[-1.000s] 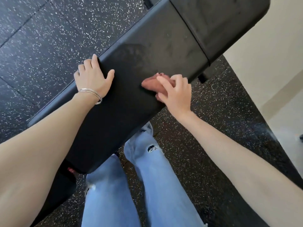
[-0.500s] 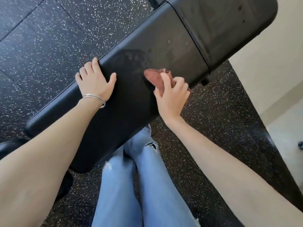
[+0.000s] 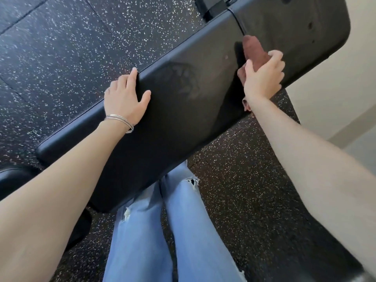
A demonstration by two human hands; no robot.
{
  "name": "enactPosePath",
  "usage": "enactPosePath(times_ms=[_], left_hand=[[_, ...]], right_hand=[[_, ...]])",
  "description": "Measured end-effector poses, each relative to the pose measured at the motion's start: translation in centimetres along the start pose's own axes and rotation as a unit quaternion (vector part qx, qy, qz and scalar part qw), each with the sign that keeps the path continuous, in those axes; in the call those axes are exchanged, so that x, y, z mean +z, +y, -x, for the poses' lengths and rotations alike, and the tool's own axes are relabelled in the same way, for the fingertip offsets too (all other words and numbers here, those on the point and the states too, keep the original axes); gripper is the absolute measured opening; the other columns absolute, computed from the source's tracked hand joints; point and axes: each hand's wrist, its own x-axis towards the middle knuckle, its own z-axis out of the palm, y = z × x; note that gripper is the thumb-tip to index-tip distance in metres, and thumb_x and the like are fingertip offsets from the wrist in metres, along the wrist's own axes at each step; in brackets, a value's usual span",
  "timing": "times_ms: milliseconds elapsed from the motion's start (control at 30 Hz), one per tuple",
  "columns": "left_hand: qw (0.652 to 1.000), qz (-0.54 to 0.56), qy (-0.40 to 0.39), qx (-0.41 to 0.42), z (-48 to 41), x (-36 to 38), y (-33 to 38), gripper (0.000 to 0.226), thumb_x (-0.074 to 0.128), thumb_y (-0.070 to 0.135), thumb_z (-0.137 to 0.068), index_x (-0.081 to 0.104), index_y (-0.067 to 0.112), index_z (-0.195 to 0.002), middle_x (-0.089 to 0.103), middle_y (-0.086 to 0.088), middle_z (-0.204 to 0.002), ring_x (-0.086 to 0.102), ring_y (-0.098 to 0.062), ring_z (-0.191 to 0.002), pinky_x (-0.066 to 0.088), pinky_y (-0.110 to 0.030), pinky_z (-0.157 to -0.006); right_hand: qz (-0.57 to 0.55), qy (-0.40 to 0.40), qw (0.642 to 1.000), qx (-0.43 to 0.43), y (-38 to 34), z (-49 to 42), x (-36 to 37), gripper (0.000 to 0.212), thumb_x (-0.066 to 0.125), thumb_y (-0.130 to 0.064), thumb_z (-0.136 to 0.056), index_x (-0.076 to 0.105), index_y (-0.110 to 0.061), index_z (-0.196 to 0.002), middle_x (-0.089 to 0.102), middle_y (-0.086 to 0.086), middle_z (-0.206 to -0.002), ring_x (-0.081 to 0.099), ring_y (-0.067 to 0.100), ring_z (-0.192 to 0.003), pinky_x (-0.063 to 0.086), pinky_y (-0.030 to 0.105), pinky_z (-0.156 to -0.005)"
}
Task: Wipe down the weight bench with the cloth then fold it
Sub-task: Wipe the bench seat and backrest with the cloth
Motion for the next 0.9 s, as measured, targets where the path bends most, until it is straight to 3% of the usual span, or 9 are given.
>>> enactPosePath(times_ms=[100,300,500,567,667,767,900], left_hand=[[1.000,0.018,-0.006,0.003,0.0,-0.2,-0.2,0.066,0.045,0.042,-0.093,0.024,0.010,-0.148,0.040,-0.014,-0.143,0.038,-0.037,-0.126,0.029,-0.046,-0.105],[0.999,0.025,-0.039,0.024,-0.1,-1.0,-0.9,0.068,0.047,0.040,-0.092,0.024,0.009,-0.147,0.037,-0.015,-0.146,0.036,-0.036,-0.130,0.030,-0.044,-0.106],[0.997,0.025,-0.065,0.036,-0.4,-1.8,-0.5,0.072,0.050,0.041,-0.091,0.022,0.007,-0.148,0.035,-0.013,-0.147,0.036,-0.036,-0.129,0.030,-0.044,-0.106],[0.997,0.020,-0.067,0.038,-0.5,-1.8,-0.7,0.072,0.050,0.042,-0.091,0.023,0.008,-0.147,0.036,-0.013,-0.146,0.036,-0.035,-0.129,0.031,-0.044,-0.105],[0.996,0.024,-0.069,0.043,-0.4,-1.5,-1.2,0.070,0.051,0.040,-0.090,0.023,0.009,-0.147,0.037,-0.012,-0.145,0.036,-0.034,-0.130,0.031,-0.044,-0.105],[0.996,0.032,-0.061,0.051,-0.4,-1.1,-1.4,0.070,0.052,0.038,-0.089,0.024,0.010,-0.147,0.038,-0.012,-0.145,0.037,-0.033,-0.130,0.032,-0.044,-0.105],[0.996,0.037,-0.061,0.045,-0.6,-1.2,-1.4,0.069,0.053,0.038,-0.088,0.027,0.010,-0.145,0.040,-0.013,-0.143,0.038,-0.035,-0.128,0.033,-0.046,-0.104]], right_hand=[[0.037,0.013,0.999,-0.016,-1.7,4.2,1.0,0.047,0.058,-0.042,-0.087,0.045,-0.020,-0.126,0.048,0.009,-0.122,0.049,0.032,-0.107,0.045,0.045,-0.084],[0.066,-0.036,0.969,-0.236,-3.4,16.5,3.8,0.049,0.074,-0.032,-0.073,0.058,-0.016,-0.116,0.055,0.015,-0.108,0.051,0.035,-0.090,0.040,0.042,-0.069],[0.156,-0.081,0.911,-0.372,-3.2,11.2,2.4,0.052,0.064,-0.040,-0.077,0.055,-0.015,-0.122,0.056,0.013,-0.111,0.052,0.036,-0.093,0.039,0.045,-0.074],[0.169,-0.064,0.926,-0.331,-4.0,7.4,2.0,0.053,0.057,-0.045,-0.079,0.051,-0.018,-0.125,0.053,0.011,-0.117,0.049,0.034,-0.101,0.037,0.044,-0.078],[0.126,-0.013,0.971,-0.205,-5.7,2.0,1.9,0.050,0.052,-0.049,-0.087,0.045,-0.021,-0.128,0.048,0.009,-0.123,0.046,0.032,-0.110,0.040,0.045,-0.083],[0.079,0.015,0.990,-0.112,-7.2,-0.1,2.2,0.049,0.041,-0.055,-0.092,0.042,-0.025,-0.131,0.046,0.006,-0.126,0.047,0.026,-0.111,0.045,0.042,-0.086],[0.079,0.000,0.984,-0.161,-7.7,3.6,2.6,0.047,0.034,-0.055,-0.094,0.046,-0.027,-0.129,0.046,0.008,-0.121,0.047,0.028,-0.102,0.045,0.040,-0.080]])
